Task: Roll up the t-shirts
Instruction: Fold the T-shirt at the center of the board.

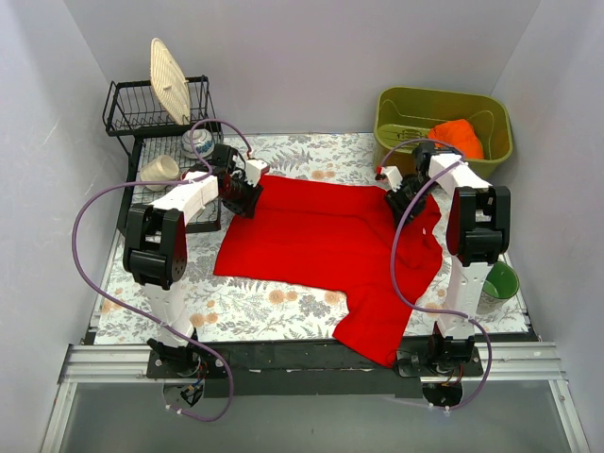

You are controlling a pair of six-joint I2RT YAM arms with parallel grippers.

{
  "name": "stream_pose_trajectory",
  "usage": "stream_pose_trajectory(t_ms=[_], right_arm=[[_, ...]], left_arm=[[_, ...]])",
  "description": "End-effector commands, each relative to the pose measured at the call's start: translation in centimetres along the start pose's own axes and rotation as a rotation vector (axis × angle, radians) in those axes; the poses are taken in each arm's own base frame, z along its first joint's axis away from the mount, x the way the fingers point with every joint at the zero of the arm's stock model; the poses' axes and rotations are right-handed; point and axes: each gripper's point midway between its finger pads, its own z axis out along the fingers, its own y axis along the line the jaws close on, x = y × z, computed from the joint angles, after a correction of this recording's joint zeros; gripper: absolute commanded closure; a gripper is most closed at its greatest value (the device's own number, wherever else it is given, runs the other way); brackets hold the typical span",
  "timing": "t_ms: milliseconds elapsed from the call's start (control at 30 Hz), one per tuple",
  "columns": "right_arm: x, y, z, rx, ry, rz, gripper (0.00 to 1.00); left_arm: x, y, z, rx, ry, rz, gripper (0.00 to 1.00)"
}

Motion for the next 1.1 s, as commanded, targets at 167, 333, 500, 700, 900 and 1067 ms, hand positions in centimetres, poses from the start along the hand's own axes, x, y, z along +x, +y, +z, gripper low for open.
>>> stream_pose_trajectory(t_ms=[167, 333, 500, 700, 900, 1067], right_arm=[[-0.8, 0.3, 0.1, 0.004, -0.040, -0.002, 0.66], [-1.2, 1.5, -0.2, 0.009, -0.042, -0.034, 0.81], [-1.7, 4.4, 0.0, -0.026, -0.036, -0.052, 0.90], [-3.0, 7.9, -0.5, -0.035, -0.045, -0.089, 0.90], [-2.9, 14.1, 0.9, -0.141, -0.004, -0.157, 0.87], [-4.8, 19.3, 2.1, -0.234, 0.007, -0.236, 0.55]], left_arm=[[-1.6, 0.1, -1.3, -0.013, -0.047, 0.013, 0.62], [-1.5, 0.1, -1.2, -0.013, -0.048, 0.015, 0.62], [-1.6, 0.0, -1.2, -0.011, -0.056, 0.018, 0.62], [-2.0, -0.2, -1.5, -0.004, -0.080, 0.025, 0.62], [-1.8, -0.7, -1.4, 0.017, -0.081, 0.016, 0.62], [-1.5, -0.8, -1.4, 0.018, -0.079, 0.020, 0.62]])
